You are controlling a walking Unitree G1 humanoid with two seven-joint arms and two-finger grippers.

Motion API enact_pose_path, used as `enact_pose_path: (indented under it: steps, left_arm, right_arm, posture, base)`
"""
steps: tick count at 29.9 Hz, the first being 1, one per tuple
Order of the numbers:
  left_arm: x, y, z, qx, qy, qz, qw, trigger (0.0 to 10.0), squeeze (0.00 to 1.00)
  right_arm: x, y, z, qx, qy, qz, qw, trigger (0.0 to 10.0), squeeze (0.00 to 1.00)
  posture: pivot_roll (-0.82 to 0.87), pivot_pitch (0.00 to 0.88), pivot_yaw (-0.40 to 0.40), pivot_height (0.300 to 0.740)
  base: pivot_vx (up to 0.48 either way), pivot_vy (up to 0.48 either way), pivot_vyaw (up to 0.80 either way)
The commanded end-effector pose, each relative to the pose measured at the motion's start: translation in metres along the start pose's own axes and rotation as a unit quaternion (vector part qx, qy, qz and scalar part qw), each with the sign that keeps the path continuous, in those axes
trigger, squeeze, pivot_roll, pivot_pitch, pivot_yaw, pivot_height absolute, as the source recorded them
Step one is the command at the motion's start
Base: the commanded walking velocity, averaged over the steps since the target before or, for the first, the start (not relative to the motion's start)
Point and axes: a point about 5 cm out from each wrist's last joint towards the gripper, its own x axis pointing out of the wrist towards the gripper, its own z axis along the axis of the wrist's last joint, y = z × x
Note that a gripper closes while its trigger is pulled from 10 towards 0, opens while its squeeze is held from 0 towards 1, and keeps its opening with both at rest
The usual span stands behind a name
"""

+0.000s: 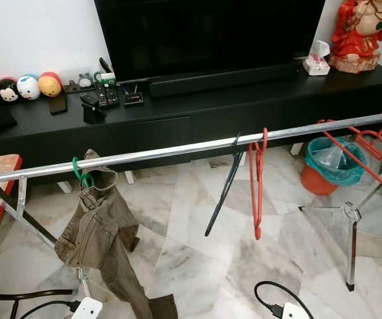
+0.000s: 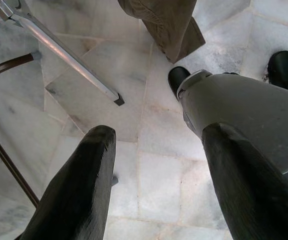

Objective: Hang hanger

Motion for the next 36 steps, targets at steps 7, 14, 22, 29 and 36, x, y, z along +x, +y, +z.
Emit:
enact_pose_path:
  steps: [7,14,22,29,36]
  left_arm:
    - [-0.0011,0.0036,-0.0027,0.004,0.003,0.003,1.000,10.0,0.00]
    - [-0.0012,0.0030,-0.0038,0.008,0.005,0.000,1.000,10.0,0.00]
    - [-0.0022,0.0024,-0.0086,0.011,0.008,-0.002,1.000,10.0,0.00]
    - [-0.0029,0.0029,-0.0113,0.012,0.010,-0.001,1.000,10.0,0.00]
    - [-0.0024,0.0023,-0.0094,0.010,0.007,-0.002,1.000,10.0,0.00]
  right_arm:
    - [-0.0014,-0.0004,-0.0070,-0.002,0.014,-0.001,1.000,10.0,0.00]
    - [-0.0012,0.0023,-0.0063,-0.005,0.012,0.003,1.000,10.0,0.00]
    - [-0.0011,0.0039,-0.0061,-0.009,0.011,0.006,1.000,10.0,0.00]
    - [-0.0013,0.0037,-0.0067,-0.014,0.012,0.008,1.000,10.0,0.00]
    - [-0.0015,0.0036,-0.0078,-0.016,0.014,0.008,1.000,10.0,0.00]
  posture:
    - [-0.08,0.000,0.064,0.740]
    - [-0.09,0.000,0.069,0.740]
    - [-0.08,0.000,0.069,0.740]
    - [-0.08,0.000,0.066,0.740]
    - [-0.08,0.000,0.064,0.740]
  base:
    - [-0.261,0.000,0.00]
    - [-0.268,0.000,0.00]
    - [-0.269,0.000,0.00]
    - [-0.268,0.000,0.00]
    - [-0.256,0.000,0.00]
